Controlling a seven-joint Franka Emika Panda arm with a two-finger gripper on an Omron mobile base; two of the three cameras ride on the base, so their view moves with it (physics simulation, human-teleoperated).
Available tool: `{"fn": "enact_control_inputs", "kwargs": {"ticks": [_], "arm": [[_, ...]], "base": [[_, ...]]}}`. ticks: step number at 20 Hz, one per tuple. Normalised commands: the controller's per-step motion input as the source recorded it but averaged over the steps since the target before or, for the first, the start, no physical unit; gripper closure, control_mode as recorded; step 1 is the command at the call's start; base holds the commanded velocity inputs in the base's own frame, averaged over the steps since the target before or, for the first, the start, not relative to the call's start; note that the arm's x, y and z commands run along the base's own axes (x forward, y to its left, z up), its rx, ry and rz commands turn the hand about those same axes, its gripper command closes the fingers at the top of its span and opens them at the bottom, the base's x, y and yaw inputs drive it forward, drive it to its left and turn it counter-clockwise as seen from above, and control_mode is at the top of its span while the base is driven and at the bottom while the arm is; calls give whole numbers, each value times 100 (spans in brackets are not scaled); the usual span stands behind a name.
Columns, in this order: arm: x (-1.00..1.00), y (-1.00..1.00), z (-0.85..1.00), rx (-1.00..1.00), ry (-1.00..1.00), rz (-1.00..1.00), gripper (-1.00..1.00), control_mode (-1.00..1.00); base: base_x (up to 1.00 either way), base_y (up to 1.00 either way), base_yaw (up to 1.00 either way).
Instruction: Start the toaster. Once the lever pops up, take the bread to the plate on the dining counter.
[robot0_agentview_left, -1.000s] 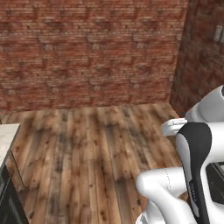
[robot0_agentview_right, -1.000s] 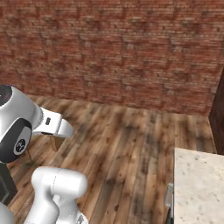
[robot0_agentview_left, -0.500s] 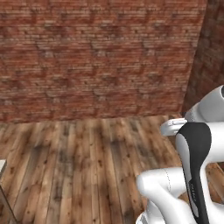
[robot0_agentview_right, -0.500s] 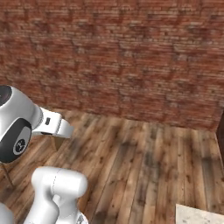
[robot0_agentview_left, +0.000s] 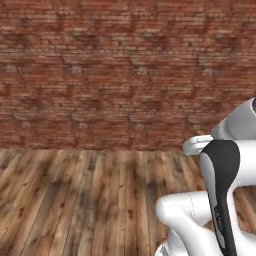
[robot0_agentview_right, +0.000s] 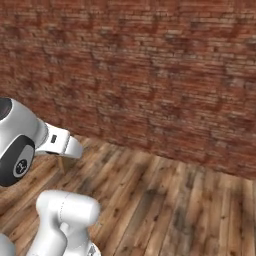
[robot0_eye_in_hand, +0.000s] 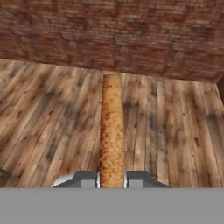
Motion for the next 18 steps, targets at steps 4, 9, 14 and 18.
{"fn": "enact_control_inputs", "kwargs": {"ticks": [4, 9, 14, 18], "arm": [[0, 0, 0, 0, 0, 0, 100, 100], [0, 0, 0, 0, 0, 0, 100, 100], [0, 0, 0, 0, 0, 0, 100, 100], [0, 0, 0, 0, 0, 0, 100, 100]], "base": [[100, -4, 70], [100, -3, 72], [100, 0, 64], [100, -6, 66]]}}
